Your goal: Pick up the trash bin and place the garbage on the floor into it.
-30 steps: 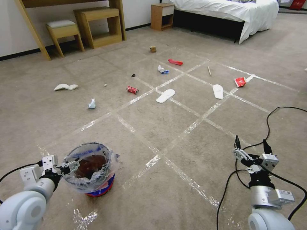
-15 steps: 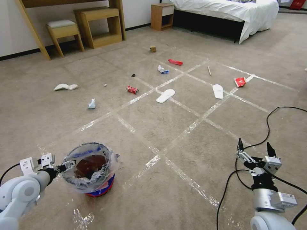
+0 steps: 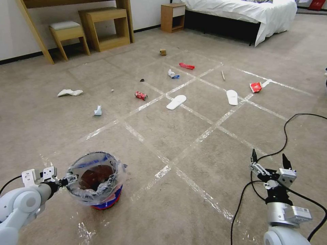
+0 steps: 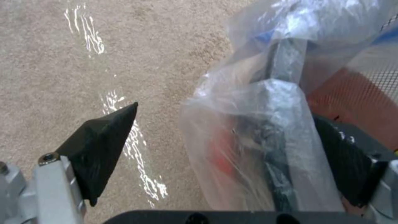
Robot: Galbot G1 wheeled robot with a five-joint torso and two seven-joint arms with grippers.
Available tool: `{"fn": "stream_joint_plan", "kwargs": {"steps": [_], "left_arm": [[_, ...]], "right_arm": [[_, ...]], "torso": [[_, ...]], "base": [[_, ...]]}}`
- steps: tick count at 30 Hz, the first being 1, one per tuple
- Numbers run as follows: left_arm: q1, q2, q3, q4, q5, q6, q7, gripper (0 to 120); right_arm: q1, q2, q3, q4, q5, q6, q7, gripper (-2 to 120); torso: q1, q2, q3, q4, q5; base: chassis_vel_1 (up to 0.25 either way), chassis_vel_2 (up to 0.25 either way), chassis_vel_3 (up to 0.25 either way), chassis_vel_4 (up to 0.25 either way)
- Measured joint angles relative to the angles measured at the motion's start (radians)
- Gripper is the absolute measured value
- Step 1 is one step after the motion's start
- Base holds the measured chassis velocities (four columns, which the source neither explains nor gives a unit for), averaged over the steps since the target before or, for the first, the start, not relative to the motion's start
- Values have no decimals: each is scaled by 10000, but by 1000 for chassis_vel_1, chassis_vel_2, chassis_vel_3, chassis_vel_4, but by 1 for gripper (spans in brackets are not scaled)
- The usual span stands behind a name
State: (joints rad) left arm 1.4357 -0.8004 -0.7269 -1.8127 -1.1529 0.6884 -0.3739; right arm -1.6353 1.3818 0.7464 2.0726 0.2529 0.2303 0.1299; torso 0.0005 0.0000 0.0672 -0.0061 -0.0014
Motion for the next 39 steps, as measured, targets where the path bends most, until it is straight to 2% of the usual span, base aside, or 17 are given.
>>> {"fn": "stream_joint_plan", "kwargs": {"steps": [11, 17, 19, 20, 23, 24, 27, 28, 31, 32, 35, 36, 39], "left_arm": [[-16, -212, 186, -14, 69, 86, -99, 97], [-38, -269, 232, -39, 49, 68, -126, 90], [-32, -270, 229, -68, 14, 68, -102, 80], [-32, -270, 229, -68, 14, 68, -102, 80], [46, -227, 215, -112, 35, 68, -12, 64], [46, -227, 215, -112, 35, 68, -12, 64], [131, -151, 209, -136, 98, 60, 72, 50], [131, -151, 209, -136, 98, 60, 72, 50], [196, -130, 200, -210, 137, 43, 98, 35], [196, -130, 200, -210, 137, 43, 98, 35], [258, -132, 137, -341, 155, 51, 104, 20], [258, -132, 137, -341, 155, 51, 104, 20], [316, -98, 73, -439, 157, 73, 102, 7]], "right_arm": [[277, -67, -148, -343, 41, 16, -3, 100], [313, -82, -169, -395, 65, 26, -6, 100], [319, -74, -182, -396, 66, 28, -6, 100], [319, -74, -182, -396, 66, 28, -6, 100], [352, -65, -211, -399, 68, 27, -7, 100], [352, -65, -211, -399, 68, 27, -7, 100], [386, -70, -248, -409, 73, 26, -7, 100], [386, -70, -248, -409, 73, 26, -7, 100], [408, -94, -263, -418, 97, 21, -8, 100], [408, -94, -263, -418, 97, 21, -8, 100], [421, -111, -276, -422, 119, 16, -6, 100], [421, -111, -276, -422, 119, 16, -6, 100], [426, -142, -286, -424, 151, 13, -3, 100]], "torso": [[0, 0, 0, 0, 3], [0, 0, -1, 0, 4], [0, 0, -1, -1, 2], [0, 0, -1, -1, 2], [0, 0, -1, -1, 1], [0, 0, -1, -1, 1], [0, 1, -1, -1, 0], [0, 1, -1, -1, 0], [0, 0, 0, -1, -1], [0, 0, 0, -1, -1], [0, 0, 0, -1, -2], [0, 0, 0, -1, -2], [0, 0, 0, -1, -2]], "base": [[0, 0, 0, 0], [0, 0, 0, 0], [0, 0, 0, 0], [0, 0, 0, 0], [0, 0, 0, 0], [0, 0, 0, 0], [0, 0, 0, 0], [0, 0, 0, 0], [0, 0, 0, 0], [0, 0, 0, 0], [0, 0, 0, 0], [0, 0, 0, 0], [0, 0, 0, 0]]}}
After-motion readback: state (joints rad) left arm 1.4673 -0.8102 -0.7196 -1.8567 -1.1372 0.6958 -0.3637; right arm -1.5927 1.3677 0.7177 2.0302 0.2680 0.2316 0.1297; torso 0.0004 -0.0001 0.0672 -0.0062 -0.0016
